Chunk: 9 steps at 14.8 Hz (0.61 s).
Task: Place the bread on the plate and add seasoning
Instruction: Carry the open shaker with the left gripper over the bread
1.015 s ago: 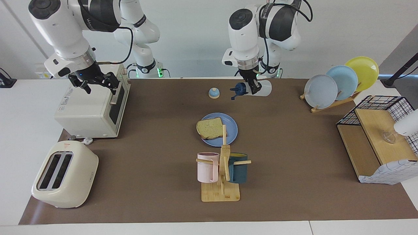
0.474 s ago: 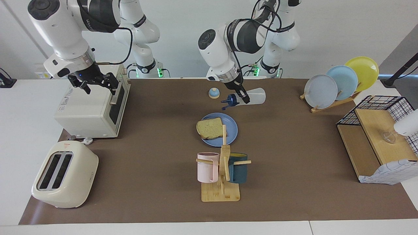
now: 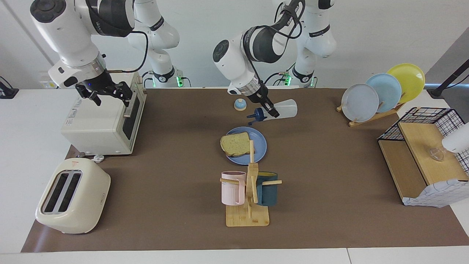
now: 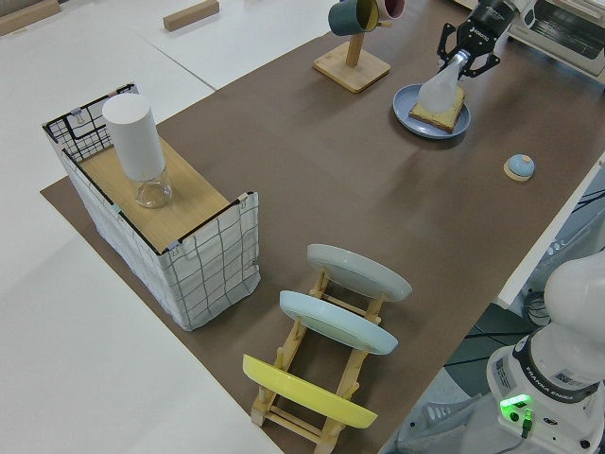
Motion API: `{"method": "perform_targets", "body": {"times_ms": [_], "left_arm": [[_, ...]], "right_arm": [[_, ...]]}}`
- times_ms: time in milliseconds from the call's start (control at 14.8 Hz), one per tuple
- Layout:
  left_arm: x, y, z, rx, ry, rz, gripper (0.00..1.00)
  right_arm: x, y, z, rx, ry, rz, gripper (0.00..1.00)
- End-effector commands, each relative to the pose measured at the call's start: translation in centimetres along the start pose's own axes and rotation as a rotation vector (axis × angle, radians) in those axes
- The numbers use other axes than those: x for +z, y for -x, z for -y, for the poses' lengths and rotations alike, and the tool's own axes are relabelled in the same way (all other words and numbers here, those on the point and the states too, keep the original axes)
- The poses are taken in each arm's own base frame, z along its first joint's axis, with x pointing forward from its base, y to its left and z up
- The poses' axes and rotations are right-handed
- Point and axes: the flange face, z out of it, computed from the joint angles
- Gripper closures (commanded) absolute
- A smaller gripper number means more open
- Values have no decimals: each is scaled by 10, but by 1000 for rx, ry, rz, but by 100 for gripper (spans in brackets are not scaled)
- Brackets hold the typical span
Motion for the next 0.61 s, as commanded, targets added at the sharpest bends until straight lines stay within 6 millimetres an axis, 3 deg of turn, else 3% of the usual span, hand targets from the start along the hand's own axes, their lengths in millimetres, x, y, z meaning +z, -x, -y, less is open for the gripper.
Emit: {"method": "perform_targets", "body": {"times_ms": [0,68,541], "left_arm": [[-1,-16,-6,-8,-70,104,87],[3,-25,-13,5,-93,140,87],[6,-33,-24,21,-188,234,88]], "right_arm": [[-10,8,-5,-44,-11,-13,0],[-10,8,-5,-47,-13,-10,0],[-6,8,-4,-47,-13,-2,0]]}}
